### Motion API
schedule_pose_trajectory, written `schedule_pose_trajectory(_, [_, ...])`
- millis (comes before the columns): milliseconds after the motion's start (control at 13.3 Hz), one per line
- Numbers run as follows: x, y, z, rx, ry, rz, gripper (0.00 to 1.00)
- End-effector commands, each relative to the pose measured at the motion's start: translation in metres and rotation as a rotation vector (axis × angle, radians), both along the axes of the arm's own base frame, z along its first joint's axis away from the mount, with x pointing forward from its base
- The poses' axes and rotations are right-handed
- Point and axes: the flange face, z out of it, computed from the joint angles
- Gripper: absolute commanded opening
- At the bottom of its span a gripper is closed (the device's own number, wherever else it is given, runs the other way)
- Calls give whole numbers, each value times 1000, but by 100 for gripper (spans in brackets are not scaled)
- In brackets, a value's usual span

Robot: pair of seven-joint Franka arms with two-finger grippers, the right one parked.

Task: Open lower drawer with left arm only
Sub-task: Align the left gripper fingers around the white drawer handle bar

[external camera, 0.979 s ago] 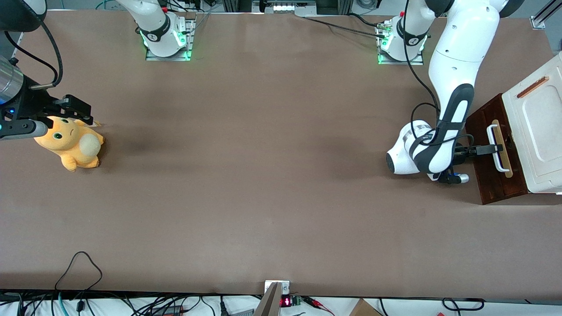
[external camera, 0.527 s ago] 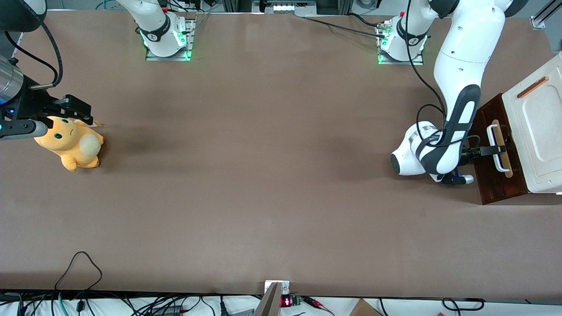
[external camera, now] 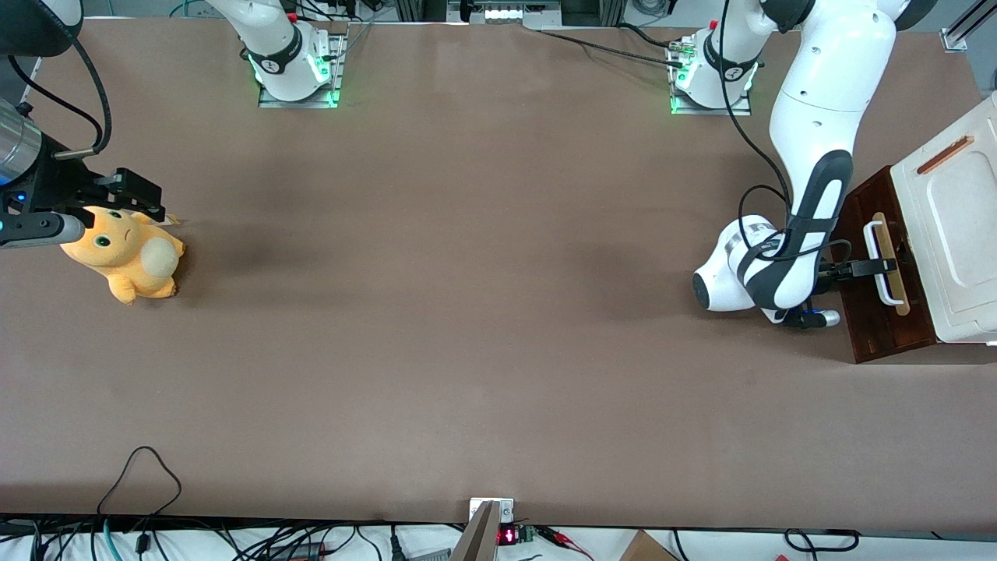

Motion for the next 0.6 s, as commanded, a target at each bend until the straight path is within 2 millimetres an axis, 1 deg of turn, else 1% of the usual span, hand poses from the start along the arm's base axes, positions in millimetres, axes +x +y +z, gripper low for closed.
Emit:
schedule_pose_trajectory(0, [1,10,3,16,-13,-23,99])
schedule_pose_trajectory(226, [1,15,3,20,-12,-21,97])
schedule_pose_trajectory(377, [0,15,2,22,-14,-20,94])
schedule_pose_trajectory(527, [1,15,3,23,-18,-19,86])
